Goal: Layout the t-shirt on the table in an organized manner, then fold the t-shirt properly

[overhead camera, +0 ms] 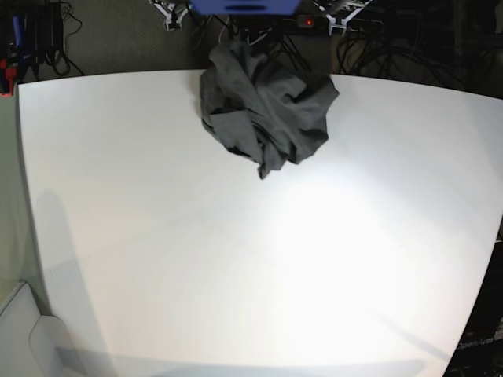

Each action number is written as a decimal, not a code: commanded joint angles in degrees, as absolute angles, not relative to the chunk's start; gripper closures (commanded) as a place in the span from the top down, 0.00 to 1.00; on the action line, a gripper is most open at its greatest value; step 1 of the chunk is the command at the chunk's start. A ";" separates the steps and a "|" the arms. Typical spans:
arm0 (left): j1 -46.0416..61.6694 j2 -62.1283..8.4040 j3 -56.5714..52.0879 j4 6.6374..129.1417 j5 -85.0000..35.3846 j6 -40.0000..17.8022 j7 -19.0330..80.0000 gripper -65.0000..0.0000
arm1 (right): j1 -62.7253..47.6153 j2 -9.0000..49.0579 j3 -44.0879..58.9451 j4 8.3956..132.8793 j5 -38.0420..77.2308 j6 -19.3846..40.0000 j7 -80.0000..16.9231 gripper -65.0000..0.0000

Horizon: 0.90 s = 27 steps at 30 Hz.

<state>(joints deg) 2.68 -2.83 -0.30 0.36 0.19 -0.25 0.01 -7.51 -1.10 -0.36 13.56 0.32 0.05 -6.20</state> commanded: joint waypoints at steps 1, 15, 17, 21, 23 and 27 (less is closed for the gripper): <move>2.95 -2.95 -0.31 0.31 -0.04 -0.22 0.04 0.00 | -7.78 -1.27 -0.40 13.67 0.48 0.66 -6.02 0.00; 11.82 -4.53 -0.40 14.46 -0.04 0.13 0.48 0.00 | -16.48 -0.84 -7.34 26.95 0.40 0.75 -6.37 0.00; 13.85 -4.53 -0.40 16.92 -0.04 0.13 0.48 0.00 | -19.12 -0.04 -7.87 30.99 0.40 0.75 -7.34 0.00; 17.27 -4.53 -0.40 20.53 -0.04 0.13 0.48 0.00 | -24.92 1.19 -7.87 40.84 0.40 0.75 -9.01 0.00; 19.30 -4.53 -0.40 23.34 -0.04 0.13 0.48 0.00 | -28.70 2.07 -7.87 47.16 0.40 0.75 -9.01 0.00; 23.60 -4.53 -0.40 30.29 -0.04 0.13 0.48 0.00 | -35.38 3.91 -7.87 58.59 0.40 0.75 -9.01 0.00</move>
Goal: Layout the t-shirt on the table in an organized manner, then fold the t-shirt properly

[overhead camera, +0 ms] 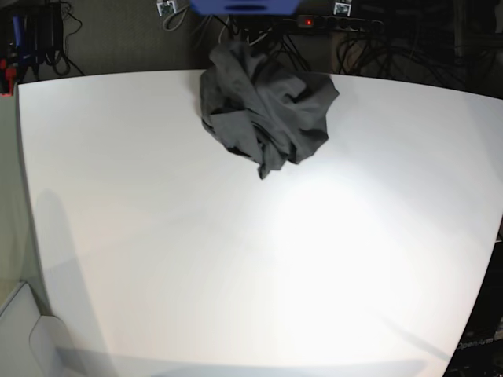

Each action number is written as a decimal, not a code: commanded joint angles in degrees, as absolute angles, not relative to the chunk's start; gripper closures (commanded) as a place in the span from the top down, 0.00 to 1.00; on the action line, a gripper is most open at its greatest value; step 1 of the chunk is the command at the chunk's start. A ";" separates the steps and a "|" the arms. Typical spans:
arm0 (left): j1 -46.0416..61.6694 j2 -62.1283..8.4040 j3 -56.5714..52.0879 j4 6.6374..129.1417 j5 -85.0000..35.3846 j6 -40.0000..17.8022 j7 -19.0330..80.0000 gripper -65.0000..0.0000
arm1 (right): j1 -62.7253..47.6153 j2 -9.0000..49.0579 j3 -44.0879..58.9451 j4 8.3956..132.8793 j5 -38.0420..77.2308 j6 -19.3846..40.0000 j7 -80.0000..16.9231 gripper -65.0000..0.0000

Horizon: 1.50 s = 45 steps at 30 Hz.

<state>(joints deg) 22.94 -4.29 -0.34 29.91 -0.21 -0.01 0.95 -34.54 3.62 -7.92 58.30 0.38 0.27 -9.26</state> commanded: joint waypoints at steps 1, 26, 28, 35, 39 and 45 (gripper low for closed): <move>24.84 -4.53 -0.40 32.04 -0.04 0.22 0.48 0.00 | -36.70 4.09 -7.87 60.97 0.48 0.75 -9.01 0.00; 52.44 -4.62 -9.63 82.24 0.04 -0.31 0.48 0.00 | -58.42 8.57 0.04 114.15 0.92 8.40 -14.90 0.00; 54.11 -4.53 -9.71 85.93 0.04 -0.31 0.48 0.00 | -58.24 8.04 1.89 115.65 2.95 11.38 -15.43 0.00; 58.15 -4.53 -10.07 96.13 0.04 -0.31 0.57 0.00 | -55.08 8.04 6.55 116.70 9.63 17.10 -15.69 0.00; 59.56 -4.53 -10.07 100.79 0.04 -0.22 0.57 0.00 | -53.58 8.40 6.46 117.23 9.63 17.19 -15.16 0.00; 61.49 -4.35 -10.07 106.42 0.04 -0.22 0.57 0.00 | -51.21 8.22 6.29 117.58 9.71 18.07 -14.99 0.00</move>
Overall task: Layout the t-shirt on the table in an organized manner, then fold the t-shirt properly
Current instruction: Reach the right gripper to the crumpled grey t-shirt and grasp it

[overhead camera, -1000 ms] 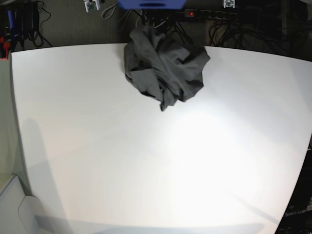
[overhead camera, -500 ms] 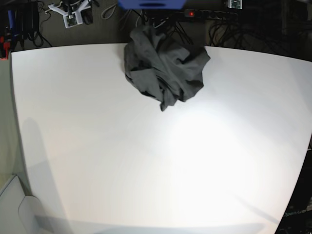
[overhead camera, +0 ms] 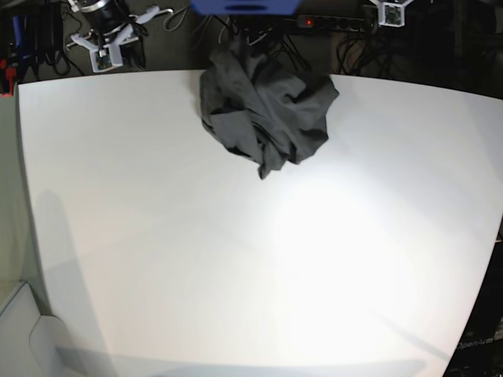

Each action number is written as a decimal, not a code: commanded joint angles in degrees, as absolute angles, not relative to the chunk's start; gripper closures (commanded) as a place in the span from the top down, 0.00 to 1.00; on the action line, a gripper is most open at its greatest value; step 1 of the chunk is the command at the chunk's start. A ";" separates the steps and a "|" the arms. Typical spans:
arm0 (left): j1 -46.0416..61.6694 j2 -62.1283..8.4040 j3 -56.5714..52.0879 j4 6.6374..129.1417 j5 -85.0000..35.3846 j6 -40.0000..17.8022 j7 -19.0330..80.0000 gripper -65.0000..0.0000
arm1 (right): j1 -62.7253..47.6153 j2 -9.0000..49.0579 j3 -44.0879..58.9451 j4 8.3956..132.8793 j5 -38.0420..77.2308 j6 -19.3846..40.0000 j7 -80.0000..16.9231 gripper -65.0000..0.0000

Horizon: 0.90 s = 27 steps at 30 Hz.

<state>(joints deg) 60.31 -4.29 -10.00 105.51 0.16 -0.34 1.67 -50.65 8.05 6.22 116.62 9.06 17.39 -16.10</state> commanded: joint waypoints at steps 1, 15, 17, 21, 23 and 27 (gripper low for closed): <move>61.67 -4.26 -10.07 107.12 0.04 -0.22 0.57 0.00 | -50.95 8.13 6.29 117.58 9.71 19.38 -14.99 0.00; 61.32 -4.00 -10.15 111.43 -0.04 -0.04 0.57 0.01 | -41.27 8.22 2.24 117.58 16.13 26.68 -15.60 0.00; 61.32 -4.00 -10.15 111.87 -0.04 -0.04 0.57 0.01 | -39.60 8.22 -0.84 117.58 16.13 26.68 -15.60 0.00; 61.23 -4.00 -10.15 112.40 -0.04 -0.04 0.57 0.01 | -36.44 8.22 -7.43 117.58 16.13 26.68 -15.69 0.01; 61.23 -4.00 -10.15 112.40 -0.04 -0.04 0.57 0.01 | -35.30 8.22 -10.42 117.58 16.13 26.68 -15.69 0.05; 61.32 -4.00 -10.15 112.40 -0.04 -0.04 0.57 0.01 | -34.59 8.22 -13.41 117.58 16.13 26.68 -15.69 0.24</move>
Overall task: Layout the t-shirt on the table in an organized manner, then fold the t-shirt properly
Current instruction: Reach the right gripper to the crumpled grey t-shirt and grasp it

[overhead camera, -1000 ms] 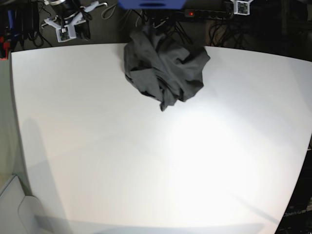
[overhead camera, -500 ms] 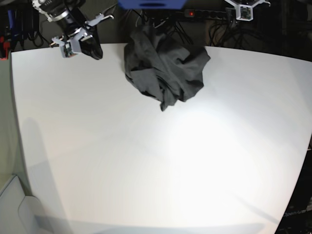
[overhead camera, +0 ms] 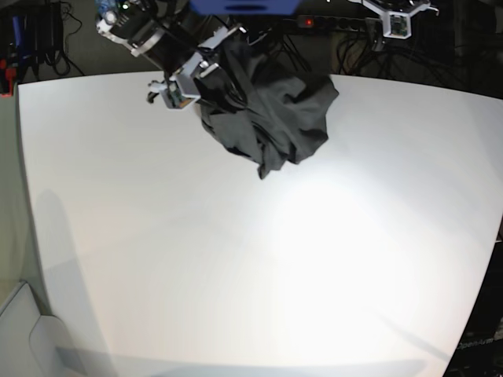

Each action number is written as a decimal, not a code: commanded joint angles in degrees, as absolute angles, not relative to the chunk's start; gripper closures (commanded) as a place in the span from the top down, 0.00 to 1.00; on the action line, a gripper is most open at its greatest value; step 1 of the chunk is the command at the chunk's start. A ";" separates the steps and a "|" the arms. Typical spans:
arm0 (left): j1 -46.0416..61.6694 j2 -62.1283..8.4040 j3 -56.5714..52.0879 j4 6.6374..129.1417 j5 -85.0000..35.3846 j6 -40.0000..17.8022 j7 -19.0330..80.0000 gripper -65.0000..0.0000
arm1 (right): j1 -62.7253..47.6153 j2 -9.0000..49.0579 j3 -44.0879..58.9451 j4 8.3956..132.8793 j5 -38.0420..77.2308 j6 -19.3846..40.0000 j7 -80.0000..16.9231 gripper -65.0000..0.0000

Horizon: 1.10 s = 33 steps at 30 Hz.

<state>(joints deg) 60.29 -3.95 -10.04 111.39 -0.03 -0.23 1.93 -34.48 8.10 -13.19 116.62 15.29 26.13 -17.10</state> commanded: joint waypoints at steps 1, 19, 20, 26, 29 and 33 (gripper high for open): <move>61.32 -4.00 -10.15 112.40 -0.04 -0.04 0.57 0.01 | -34.59 8.31 -13.58 117.58 16.13 26.68 -15.69 0.29; 61.23 -3.91 -9.71 112.40 -0.13 -0.22 0.40 0.43 | -31.87 8.48 -9.45 117.23 15.87 26.59 -15.52 0.44; 61.23 -3.91 -9.71 112.48 -0.13 -0.22 0.40 0.43 | -31.69 8.57 -9.45 117.05 15.78 26.59 -15.60 0.44; 60.35 -3.91 -9.71 112.48 -0.13 -0.22 0.40 0.43 | -31.52 10.15 -9.45 116.88 15.78 26.59 -15.60 0.44; 60.09 -3.91 -9.71 112.48 -0.13 -0.22 0.40 0.43 | -31.43 10.15 -9.45 115.65 15.78 26.59 -15.60 0.44; 60.09 -3.91 -9.71 112.48 -0.13 -0.22 0.40 0.43 | -31.43 10.24 -9.45 113.98 15.78 26.59 -15.60 0.44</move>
